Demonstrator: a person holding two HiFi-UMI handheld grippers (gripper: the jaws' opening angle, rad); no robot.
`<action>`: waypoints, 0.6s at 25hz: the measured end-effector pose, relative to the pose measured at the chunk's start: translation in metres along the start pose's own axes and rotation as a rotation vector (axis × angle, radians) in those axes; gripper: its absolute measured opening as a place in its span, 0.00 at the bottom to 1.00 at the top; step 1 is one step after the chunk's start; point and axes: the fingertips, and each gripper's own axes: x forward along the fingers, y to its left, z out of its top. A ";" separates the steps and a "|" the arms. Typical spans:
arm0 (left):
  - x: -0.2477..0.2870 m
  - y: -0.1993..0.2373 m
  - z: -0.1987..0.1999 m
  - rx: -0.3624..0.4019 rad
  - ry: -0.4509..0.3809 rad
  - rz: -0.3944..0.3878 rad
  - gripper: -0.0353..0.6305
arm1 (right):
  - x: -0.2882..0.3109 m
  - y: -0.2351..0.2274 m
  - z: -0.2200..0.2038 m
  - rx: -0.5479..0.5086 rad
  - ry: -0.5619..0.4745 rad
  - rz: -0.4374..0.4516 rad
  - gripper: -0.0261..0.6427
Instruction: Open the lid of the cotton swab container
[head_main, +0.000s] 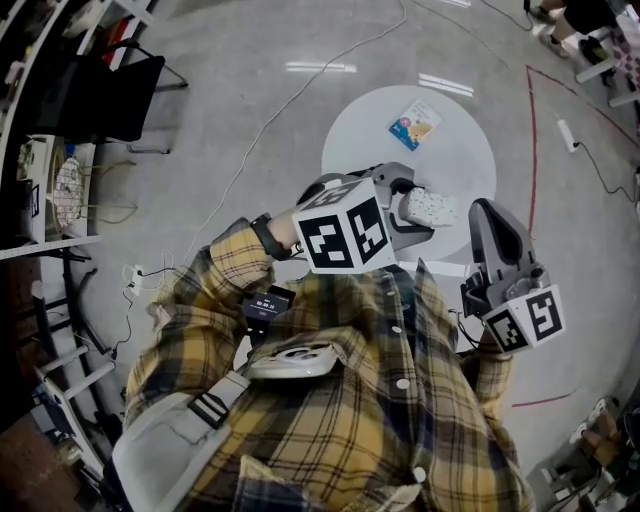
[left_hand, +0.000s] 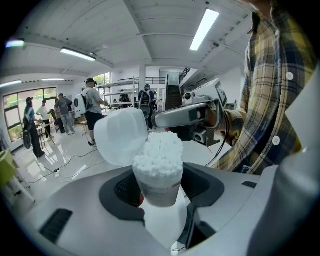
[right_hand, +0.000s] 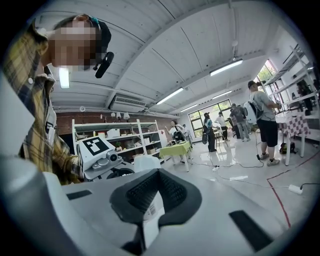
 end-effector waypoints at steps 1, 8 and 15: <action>0.000 0.000 0.000 0.000 0.000 0.000 0.41 | 0.001 0.000 0.000 0.000 0.000 0.001 0.06; 0.007 0.003 -0.002 -0.002 0.005 -0.002 0.41 | 0.002 -0.008 -0.004 0.009 0.005 0.007 0.06; 0.006 0.002 -0.001 0.005 0.009 -0.005 0.41 | 0.002 -0.006 -0.002 0.011 0.005 0.012 0.06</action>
